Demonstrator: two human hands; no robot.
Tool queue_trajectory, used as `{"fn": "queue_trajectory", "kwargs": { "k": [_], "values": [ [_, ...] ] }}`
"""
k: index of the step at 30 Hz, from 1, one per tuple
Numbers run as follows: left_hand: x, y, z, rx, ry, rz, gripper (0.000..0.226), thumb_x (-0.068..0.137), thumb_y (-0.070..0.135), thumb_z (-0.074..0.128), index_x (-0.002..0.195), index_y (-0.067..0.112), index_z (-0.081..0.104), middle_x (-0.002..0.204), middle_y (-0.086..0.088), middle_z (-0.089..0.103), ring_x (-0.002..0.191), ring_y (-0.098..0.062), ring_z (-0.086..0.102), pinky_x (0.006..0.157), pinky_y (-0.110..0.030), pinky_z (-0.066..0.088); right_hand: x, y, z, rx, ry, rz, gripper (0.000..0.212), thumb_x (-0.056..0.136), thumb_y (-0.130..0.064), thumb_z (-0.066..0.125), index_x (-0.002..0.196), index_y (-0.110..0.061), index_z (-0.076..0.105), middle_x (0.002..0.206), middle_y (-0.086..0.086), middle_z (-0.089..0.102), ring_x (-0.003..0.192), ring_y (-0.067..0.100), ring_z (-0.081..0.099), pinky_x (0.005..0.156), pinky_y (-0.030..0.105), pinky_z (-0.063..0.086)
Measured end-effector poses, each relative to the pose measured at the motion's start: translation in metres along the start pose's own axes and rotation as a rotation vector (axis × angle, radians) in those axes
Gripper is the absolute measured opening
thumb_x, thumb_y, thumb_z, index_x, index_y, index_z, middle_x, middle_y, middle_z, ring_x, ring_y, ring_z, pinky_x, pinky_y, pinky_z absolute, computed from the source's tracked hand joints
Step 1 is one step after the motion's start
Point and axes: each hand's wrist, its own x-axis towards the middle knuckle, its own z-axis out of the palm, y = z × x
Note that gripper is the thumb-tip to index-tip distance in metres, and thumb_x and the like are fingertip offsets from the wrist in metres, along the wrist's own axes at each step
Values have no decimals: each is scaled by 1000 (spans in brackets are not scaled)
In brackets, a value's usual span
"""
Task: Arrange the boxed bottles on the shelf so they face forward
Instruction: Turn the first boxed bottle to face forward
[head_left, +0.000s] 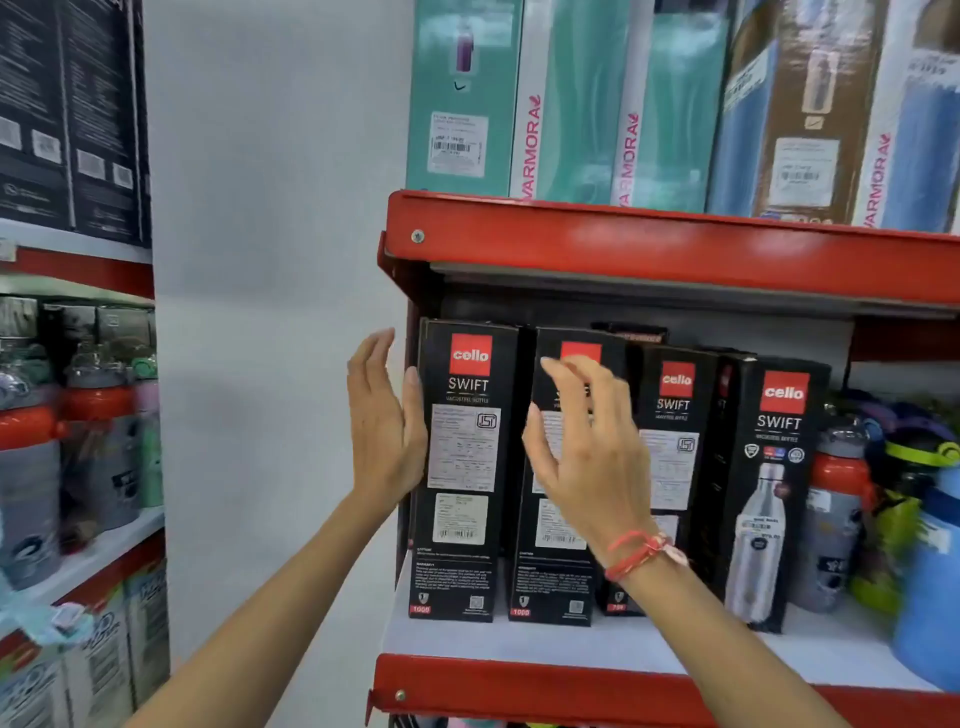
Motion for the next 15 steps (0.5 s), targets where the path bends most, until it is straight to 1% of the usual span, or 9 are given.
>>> {"fn": "queue_trajectory", "kwargs": {
  "k": [2, 4, 6, 7, 9, 10, 12, 14, 15],
  "values": [
    [-4, -12, 4, -157, -22, -259, 46, 98, 37, 29, 139, 16, 34, 140, -3, 40, 128, -10, 40, 105, -26, 36, -10, -13, 15, 83, -82, 136, 38, 92, -28, 52, 127, -14, 52, 124, 6, 54, 103, 16, 55, 71, 29, 58],
    [-14, -27, 9, -262, -181, -474, 47, 97, 42, 31, 136, 18, 39, 134, 0, 48, 121, -12, 48, 93, -18, 39, -28, -28, 31, 122, -249, 249, 46, 92, -33, 50, 134, -17, 44, 133, 4, 47, 110, 16, 54, 78, 31, 58],
    [-20, -42, 14, -331, -389, -638, 47, 93, 54, 31, 127, 24, 46, 126, 2, 57, 115, -15, 56, 92, -25, 44, -44, -43, 45, 106, -368, 322, 62, 92, -39, 47, 146, -17, 26, 148, 6, 32, 124, 21, 47, 92, 33, 52],
    [-21, -46, 14, -378, -485, -699, 47, 92, 58, 27, 121, 29, 52, 120, 5, 62, 110, -13, 60, 91, -28, 46, -48, -52, 50, 103, -423, 370, 72, 92, -41, 47, 150, -16, 13, 154, 8, 23, 129, 23, 42, 96, 33, 49],
    [-23, -41, 10, -505, -648, -765, 53, 90, 64, 19, 117, 41, 58, 111, 16, 67, 105, -5, 62, 88, -28, 47, -54, -66, 55, 107, -530, 469, 91, 90, -47, 49, 150, -17, -12, 159, 12, 4, 133, 28, 37, 99, 35, 44],
    [-25, -42, 11, -537, -688, -784, 56, 88, 68, 19, 119, 44, 57, 112, 19, 67, 107, -5, 62, 90, -30, 48, -55, -72, 56, 103, -564, 501, 97, 89, -50, 50, 148, -16, -18, 159, 15, -2, 134, 31, 36, 101, 35, 42],
    [-27, -38, 6, -532, -715, -753, 57, 85, 70, 22, 125, 43, 53, 117, 17, 66, 109, -6, 62, 84, -29, 51, -52, -78, 55, 100, -576, 533, 105, 86, -54, 53, 146, -12, -23, 157, 21, -6, 136, 37, 31, 106, 37, 37],
    [-28, -33, -4, -503, -722, -715, 60, 85, 67, 30, 131, 33, 47, 119, 8, 66, 105, -9, 64, 75, -26, 53, -45, -75, 49, 110, -596, 539, 112, 82, -58, 56, 145, -12, -24, 156, 22, -7, 137, 38, 27, 110, 37, 31],
    [-27, -31, -10, -499, -708, -715, 61, 84, 64, 35, 132, 28, 44, 116, 4, 67, 103, -11, 66, 73, -28, 53, -41, -72, 45, 127, -605, 536, 116, 80, -59, 59, 145, -14, -25, 156, 21, -7, 138, 36, 27, 111, 37, 30]
  ]
}}
